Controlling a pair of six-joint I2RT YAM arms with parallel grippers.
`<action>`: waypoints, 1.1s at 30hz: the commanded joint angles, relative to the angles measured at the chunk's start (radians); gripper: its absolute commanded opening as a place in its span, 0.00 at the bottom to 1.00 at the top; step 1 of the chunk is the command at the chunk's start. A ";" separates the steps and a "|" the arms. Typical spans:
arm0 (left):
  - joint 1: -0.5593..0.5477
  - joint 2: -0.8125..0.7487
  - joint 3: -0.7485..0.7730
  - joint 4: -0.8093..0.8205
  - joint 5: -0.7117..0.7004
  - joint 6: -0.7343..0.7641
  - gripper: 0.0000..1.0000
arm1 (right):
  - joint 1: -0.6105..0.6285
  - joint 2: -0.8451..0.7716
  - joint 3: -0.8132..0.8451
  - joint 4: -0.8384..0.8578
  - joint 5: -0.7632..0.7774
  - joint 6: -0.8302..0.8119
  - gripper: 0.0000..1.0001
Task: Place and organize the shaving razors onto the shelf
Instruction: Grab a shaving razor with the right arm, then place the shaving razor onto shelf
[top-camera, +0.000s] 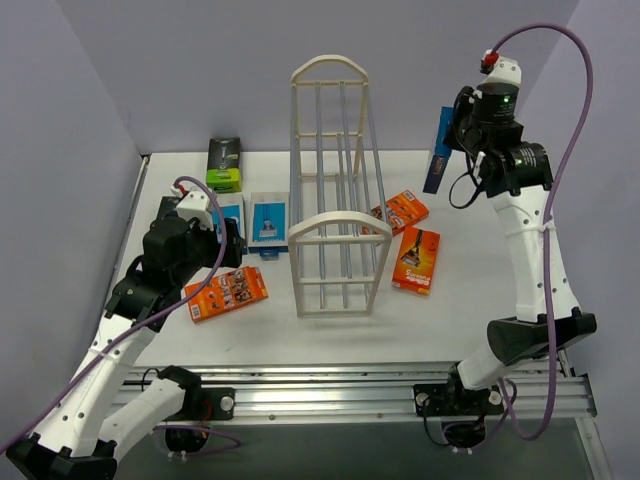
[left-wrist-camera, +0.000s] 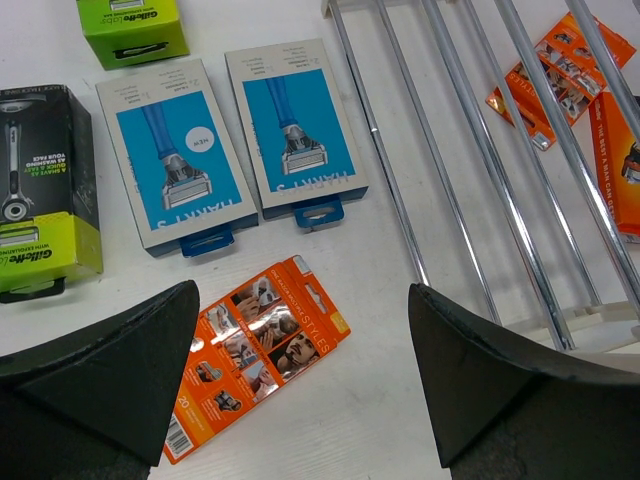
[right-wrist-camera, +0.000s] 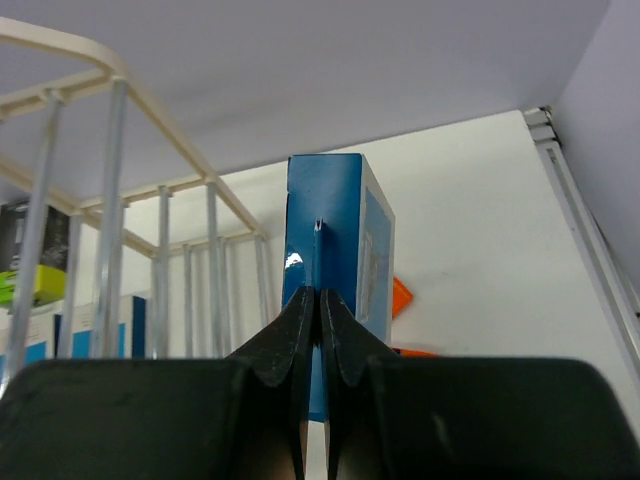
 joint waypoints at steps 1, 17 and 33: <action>-0.001 -0.009 0.015 0.053 0.025 -0.001 0.94 | 0.017 -0.067 0.061 0.113 -0.102 0.003 0.00; -0.001 -0.009 0.016 0.050 0.034 -0.003 0.94 | 0.155 -0.130 0.083 0.277 -0.221 0.023 0.00; -0.001 -0.020 0.018 0.052 0.054 -0.003 0.94 | 0.192 -0.221 -0.030 0.456 -0.420 0.056 0.00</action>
